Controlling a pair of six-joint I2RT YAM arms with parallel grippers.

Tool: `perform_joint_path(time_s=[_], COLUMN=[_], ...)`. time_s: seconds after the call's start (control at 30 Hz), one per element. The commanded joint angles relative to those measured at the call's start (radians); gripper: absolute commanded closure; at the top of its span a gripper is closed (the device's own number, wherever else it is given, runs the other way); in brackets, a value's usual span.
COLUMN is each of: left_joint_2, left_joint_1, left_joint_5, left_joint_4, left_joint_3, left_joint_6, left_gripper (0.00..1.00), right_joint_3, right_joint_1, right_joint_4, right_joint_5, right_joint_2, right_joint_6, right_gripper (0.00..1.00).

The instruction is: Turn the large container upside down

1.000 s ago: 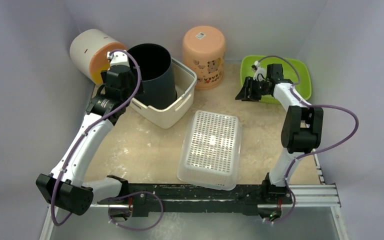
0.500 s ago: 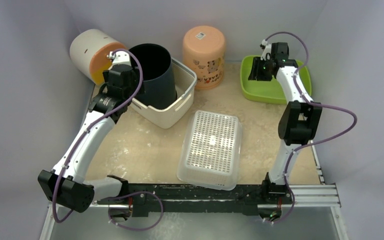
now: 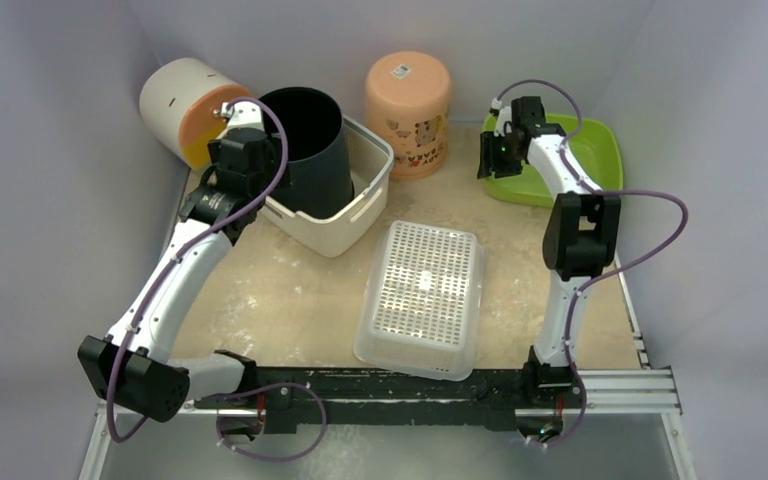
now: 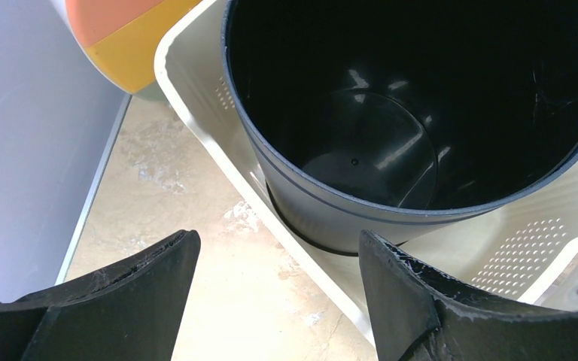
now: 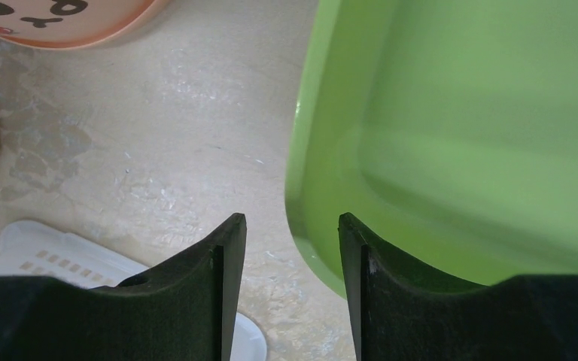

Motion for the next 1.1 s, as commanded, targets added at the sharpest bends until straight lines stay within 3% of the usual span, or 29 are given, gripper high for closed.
perform_joint_path(time_s=[0.0, 0.27, 0.53, 0.77, 1.07], left_joint_2=[-0.002, 0.005, -0.006, -0.040, -0.067], left_joint_1=[-0.004, -0.004, -0.005, -0.006, -0.004], left_joint_5=[-0.010, -0.016, -0.016, -0.015, -0.014], left_joint_4=[0.040, 0.042, 0.034, 0.037, 0.031], left_joint_3=[0.023, 0.025, 0.031, 0.022, 0.035], left_joint_6=[0.019, 0.019, 0.015, 0.007, 0.012], left_gripper=[0.22, 0.22, 0.22, 0.22, 0.22], right_joint_3=[0.014, 0.015, 0.050, 0.151, 0.102], right_joint_1=[0.013, 0.031, 0.063, 0.067, 0.055], right_joint_4=[0.023, 0.030, 0.028, -0.004, 0.261], right_joint_5=[0.044, 0.174, 0.243, -0.004, -0.284], right_joint_2=[0.003, 0.074, 0.034, -0.138, -0.416], right_joint_6=[-0.021, -0.027, -0.030, 0.056, 0.348], right_gripper=[0.48, 0.53, 1.00, 1.00, 1.00])
